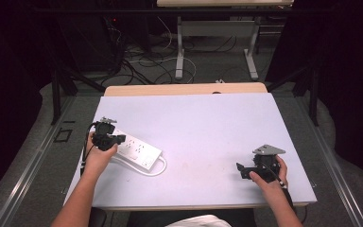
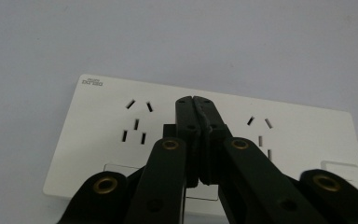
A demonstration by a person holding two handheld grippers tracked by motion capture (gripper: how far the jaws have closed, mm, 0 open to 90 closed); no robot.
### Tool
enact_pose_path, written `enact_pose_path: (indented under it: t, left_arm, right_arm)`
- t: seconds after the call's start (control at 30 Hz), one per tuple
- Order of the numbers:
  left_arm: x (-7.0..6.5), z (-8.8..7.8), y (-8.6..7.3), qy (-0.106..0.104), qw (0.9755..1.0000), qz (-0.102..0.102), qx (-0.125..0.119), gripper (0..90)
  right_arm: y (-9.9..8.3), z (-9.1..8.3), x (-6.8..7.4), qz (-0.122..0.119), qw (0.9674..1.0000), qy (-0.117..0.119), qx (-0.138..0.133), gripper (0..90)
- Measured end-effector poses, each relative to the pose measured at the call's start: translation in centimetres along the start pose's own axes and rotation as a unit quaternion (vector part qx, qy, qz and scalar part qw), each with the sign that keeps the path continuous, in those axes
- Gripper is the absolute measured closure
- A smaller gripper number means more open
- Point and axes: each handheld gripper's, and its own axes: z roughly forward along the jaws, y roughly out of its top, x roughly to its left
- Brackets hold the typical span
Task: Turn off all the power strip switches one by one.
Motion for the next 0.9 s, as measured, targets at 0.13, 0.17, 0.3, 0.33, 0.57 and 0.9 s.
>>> enact_pose_path:
  t: [0.13, 0.17, 0.3, 0.33, 0.57, 0.9]
  left_arm:
    - [0.2, 0.0, -0.3, 0.003, 1.0, -0.007, -0.003, 90.0]
    - [0.3, 0.0, -0.4, 0.005, 1.0, -0.008, -0.002, 90.0]
    - [0.6, -0.1, -0.8, 0.003, 0.9999, -0.01, 0.006, 90.0]
    - [0.6, -0.1, -0.9, 0.004, 0.9999, -0.009, 0.003, 90.0]
    - [0.5, 0.3, -1.4, 0.007, 0.9997, -0.009, 0.023, 90.0]
    - [0.4, 0.5, -1.8, 0.008, 0.9992, -0.014, 0.037, 90.0]
  right_arm:
    - [0.0, 0.0, 0.1, 0.003, 1.0, 0.0, 0.001, 5.6]
    - [0.0, 0.0, 0.1, 0.003, 1.0, 0.0, 0.001, 5.6]
    - [0.0, 0.0, 0.1, 0.004, 1.0, 0.0, 0.002, 5.6]
    - [0.0, 0.0, 0.0, 0.004, 1.0, 0.0, 0.001, 5.6]
    - [0.0, 0.0, 0.0, 0.002, 1.0, 0.003, -0.001, 5.6]
    - [0.0, -0.1, -0.1, 0.004, 1.0, 0.002, 0.0, 5.6]
